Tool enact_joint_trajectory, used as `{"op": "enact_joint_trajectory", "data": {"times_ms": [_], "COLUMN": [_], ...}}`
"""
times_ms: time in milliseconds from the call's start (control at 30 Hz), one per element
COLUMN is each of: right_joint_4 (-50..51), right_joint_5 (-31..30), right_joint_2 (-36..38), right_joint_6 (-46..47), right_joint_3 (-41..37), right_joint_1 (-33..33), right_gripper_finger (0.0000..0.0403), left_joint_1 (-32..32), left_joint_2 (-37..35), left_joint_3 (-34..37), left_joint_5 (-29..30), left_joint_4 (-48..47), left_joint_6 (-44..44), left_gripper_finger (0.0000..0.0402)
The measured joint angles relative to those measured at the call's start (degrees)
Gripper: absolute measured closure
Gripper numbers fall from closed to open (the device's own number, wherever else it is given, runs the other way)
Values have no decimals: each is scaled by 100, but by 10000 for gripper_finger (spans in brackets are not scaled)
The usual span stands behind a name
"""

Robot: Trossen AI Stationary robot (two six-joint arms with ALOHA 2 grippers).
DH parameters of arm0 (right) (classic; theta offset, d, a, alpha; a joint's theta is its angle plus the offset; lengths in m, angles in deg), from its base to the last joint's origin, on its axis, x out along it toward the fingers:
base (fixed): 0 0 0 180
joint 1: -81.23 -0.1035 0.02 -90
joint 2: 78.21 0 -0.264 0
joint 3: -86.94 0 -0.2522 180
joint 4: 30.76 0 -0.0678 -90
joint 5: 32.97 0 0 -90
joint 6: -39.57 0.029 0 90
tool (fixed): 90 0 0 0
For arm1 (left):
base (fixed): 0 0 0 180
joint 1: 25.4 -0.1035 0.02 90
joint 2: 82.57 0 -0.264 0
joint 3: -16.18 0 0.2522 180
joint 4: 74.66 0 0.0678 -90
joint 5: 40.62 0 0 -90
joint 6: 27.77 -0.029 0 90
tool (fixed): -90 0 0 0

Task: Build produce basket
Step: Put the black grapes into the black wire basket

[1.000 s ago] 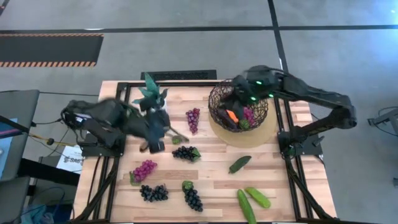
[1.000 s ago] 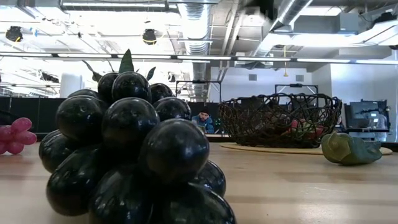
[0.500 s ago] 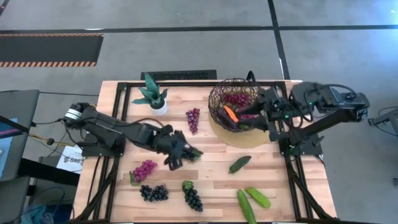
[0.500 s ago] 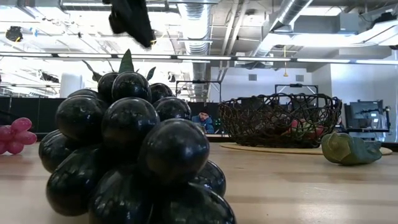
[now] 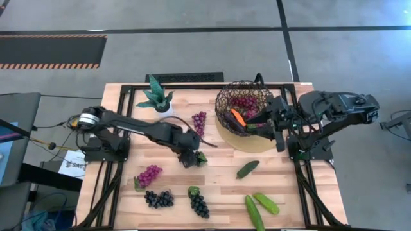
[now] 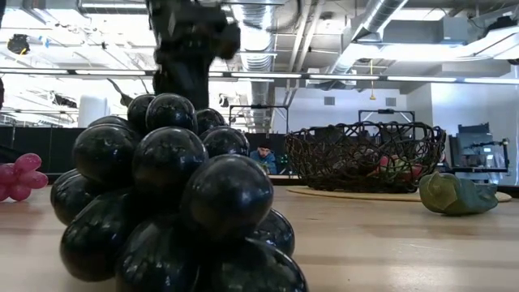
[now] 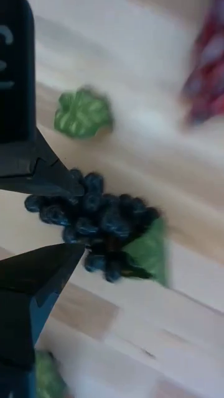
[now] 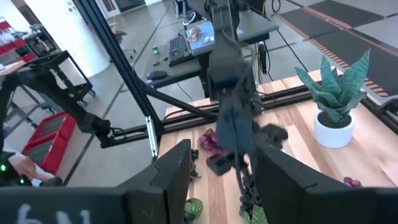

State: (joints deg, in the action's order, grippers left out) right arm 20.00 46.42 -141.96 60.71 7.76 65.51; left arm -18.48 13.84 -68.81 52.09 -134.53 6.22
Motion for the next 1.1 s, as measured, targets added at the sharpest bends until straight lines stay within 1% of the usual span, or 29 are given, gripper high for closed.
{"op": "enact_joint_trajectory", "data": {"times_ms": [100, 267, 367, 533, 600, 800, 933, 1000, 1033, 1100], "right_joint_4": [-62, -299, -337, -331, -323, -324, -326, -331, -335, -335], "right_joint_5": [0, 0, 0, 2, 2, 2, 2, 2, 2, 2], "right_joint_2": [-1, 0, 1, 1, 1, 1, 1, 1, 1, 1], "right_joint_6": [-1, -7, -6, -8, -8, -14, -16, -16, -16, -14], "right_joint_3": [0, 0, 0, 0, 0, 0, 0, 0, 0, 0], "right_joint_1": [0, 0, 0, 0, 0, 0, 0, 0, 0, 0], "right_gripper_finger": [220, 220, 224, 227, 227, 228, 227, 228, 229, 232], "left_joint_1": [2, -60, -96, -125, -127, -142, -134, -129, -131, -130], "left_joint_2": [406, 783, 917, 1205, 1270, 1318, 1339, 1339, 1338, 1326], "left_joint_3": [-94, -408, -455, -470, -474, -468, -459, -455, -455, -518], "left_joint_5": [-171, -45, -88, -725, -832, -746, -406, -345, -355, -399], "left_joint_4": [-166, -337, -291, -325, -307, -162, 75, 129, 142, 101], "left_joint_6": [-294, -848, -1103, -1370, -1459, -1503, -1731, -1818, -1845, -1985], "left_gripper_finger": [284, 284, 284, 284, 284, 284, 285, 300, 314, 358]}}
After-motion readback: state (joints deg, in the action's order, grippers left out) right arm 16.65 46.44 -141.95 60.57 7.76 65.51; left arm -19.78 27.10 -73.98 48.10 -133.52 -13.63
